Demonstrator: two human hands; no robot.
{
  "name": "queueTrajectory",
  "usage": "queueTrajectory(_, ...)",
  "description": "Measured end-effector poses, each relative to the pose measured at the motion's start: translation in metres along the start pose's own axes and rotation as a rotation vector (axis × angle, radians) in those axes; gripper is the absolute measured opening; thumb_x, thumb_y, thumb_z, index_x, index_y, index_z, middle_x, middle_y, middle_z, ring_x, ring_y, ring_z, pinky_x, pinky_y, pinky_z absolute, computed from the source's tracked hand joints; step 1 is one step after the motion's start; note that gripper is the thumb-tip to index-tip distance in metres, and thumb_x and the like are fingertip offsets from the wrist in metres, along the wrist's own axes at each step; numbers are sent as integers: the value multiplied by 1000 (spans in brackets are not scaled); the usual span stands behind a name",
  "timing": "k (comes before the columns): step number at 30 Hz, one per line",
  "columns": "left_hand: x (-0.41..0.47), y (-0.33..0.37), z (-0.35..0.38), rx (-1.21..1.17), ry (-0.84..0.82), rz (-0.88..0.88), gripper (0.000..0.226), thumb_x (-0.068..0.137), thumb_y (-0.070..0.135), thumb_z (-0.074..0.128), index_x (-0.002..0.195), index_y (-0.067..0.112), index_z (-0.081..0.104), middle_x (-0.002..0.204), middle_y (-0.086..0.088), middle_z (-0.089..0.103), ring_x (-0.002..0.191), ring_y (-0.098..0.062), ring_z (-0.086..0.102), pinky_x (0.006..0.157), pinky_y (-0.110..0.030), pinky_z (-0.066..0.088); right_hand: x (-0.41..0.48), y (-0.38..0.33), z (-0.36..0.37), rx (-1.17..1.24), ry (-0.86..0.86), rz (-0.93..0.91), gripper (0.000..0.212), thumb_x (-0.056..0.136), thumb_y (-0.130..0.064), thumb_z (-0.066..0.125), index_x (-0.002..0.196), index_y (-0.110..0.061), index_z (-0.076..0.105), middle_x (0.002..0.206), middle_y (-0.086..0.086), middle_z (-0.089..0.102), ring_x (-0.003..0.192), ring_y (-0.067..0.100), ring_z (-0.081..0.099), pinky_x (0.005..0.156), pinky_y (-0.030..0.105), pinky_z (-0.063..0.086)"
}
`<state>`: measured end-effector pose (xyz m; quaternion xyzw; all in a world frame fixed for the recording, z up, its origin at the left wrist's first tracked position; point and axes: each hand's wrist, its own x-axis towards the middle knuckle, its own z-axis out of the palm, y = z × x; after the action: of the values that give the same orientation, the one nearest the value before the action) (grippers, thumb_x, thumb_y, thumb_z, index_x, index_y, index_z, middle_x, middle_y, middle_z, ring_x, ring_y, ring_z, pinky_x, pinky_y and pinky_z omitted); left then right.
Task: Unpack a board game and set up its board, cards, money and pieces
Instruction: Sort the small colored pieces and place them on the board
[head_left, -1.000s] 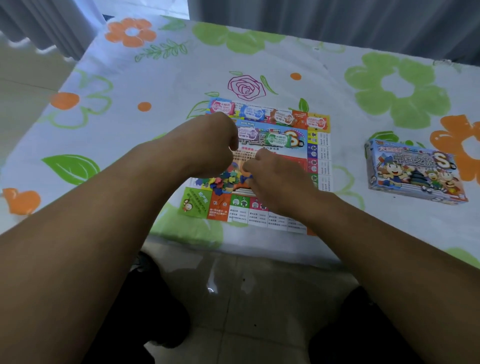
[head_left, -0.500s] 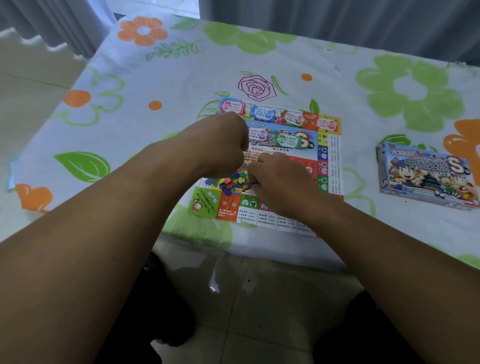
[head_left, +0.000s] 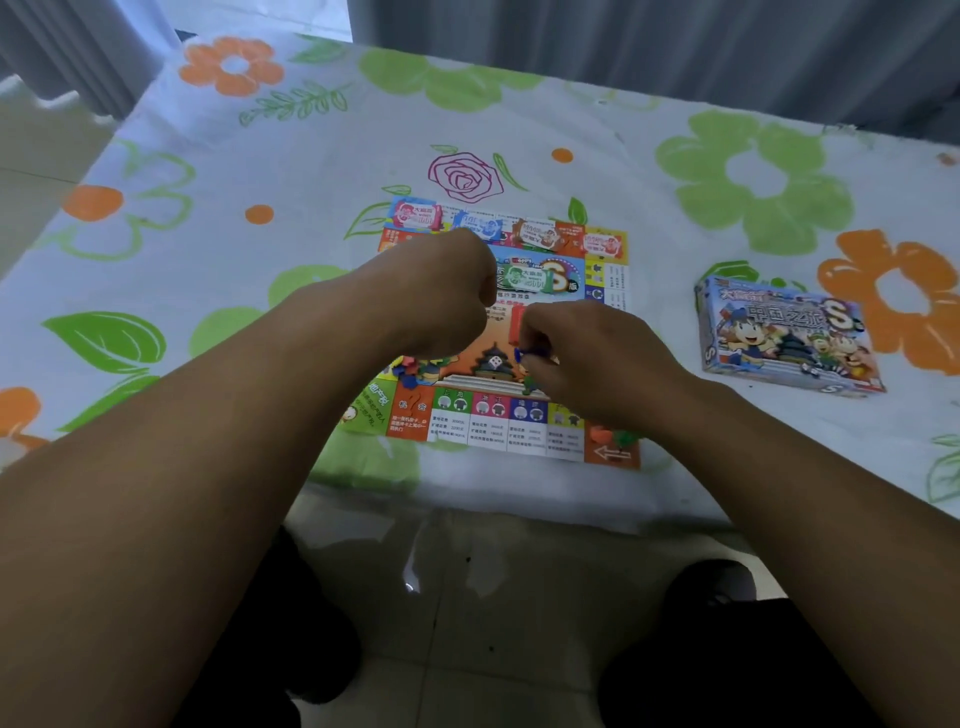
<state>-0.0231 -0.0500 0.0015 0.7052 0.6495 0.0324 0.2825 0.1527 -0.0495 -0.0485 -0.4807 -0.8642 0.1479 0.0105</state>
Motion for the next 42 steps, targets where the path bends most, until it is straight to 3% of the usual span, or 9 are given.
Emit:
queueTrajectory(4,3,13,6,2,-2,25,31,89,2,60,115,18,67,111,-4,68,98,-24,65,84,-38,55,-13,11,-6,-5,-4,23,5,95,-26,59,97,-21,60,93,-3,67,81,17,60,66,32,50)
queueTrajectory(8,5,21,10,8,-17,34,32,89,1,60,117,16,66,113,-4,68,96,-23,64,71,-30,49,-21,17,-11,-6,-19,41,9,96,-28,58,100,-21,61,96,-2,66,84,18,61,71,37,55)
queueTrajectory(11,6,23,13,8,-33,40,31,90,2,60,117,17,65,112,-4,67,94,-22,64,66,-29,47,-23,20,-13,-4,-23,40,7,97,-28,57,98,-21,59,94,-2,65,82,17,59,67,33,50)
queueTrajectory(14,7,24,16,12,-48,48,32,90,3,61,118,17,65,113,-3,67,95,-22,63,70,-29,48,-27,23,-15,-7,-47,53,8,98,-28,56,100,-21,60,96,-2,65,84,18,60,63,29,41)
queueTrajectory(19,7,31,15,26,-45,74,33,92,3,58,122,15,65,117,-4,66,101,-22,63,76,-31,49,-45,35,-20,15,-95,80,18,101,-29,53,113,-21,65,113,0,64,97,18,60,73,32,50)
queueTrajectory(25,7,37,15,36,-53,88,33,92,1,58,121,16,65,114,-5,68,101,-24,64,81,-34,53,-67,43,-23,7,-237,50,24,104,-17,47,123,-26,59,116,-3,52,101,19,57,83,40,53)
queueTrajectory(29,7,40,17,21,-62,98,33,91,-1,58,120,14,65,115,-5,67,97,-23,63,71,-28,47,-81,45,-21,-24,-280,50,24,103,-15,48,122,-24,60,114,0,55,99,21,59,83,41,52)
queueTrajectory(37,5,41,17,59,-80,98,34,92,1,58,123,15,64,127,-6,61,96,-20,56,74,-30,44,-86,46,-19,20,-222,92,12,100,-28,55,103,-20,64,105,1,68,88,20,62,77,40,54)
queueTrajectory(42,6,41,20,79,-107,102,33,92,2,60,120,17,64,124,-5,62,98,-23,59,73,-31,45,-88,45,-15,-1,-228,100,11,100,-31,54,103,-21,58,109,-1,66,91,21,60,79,41,54)
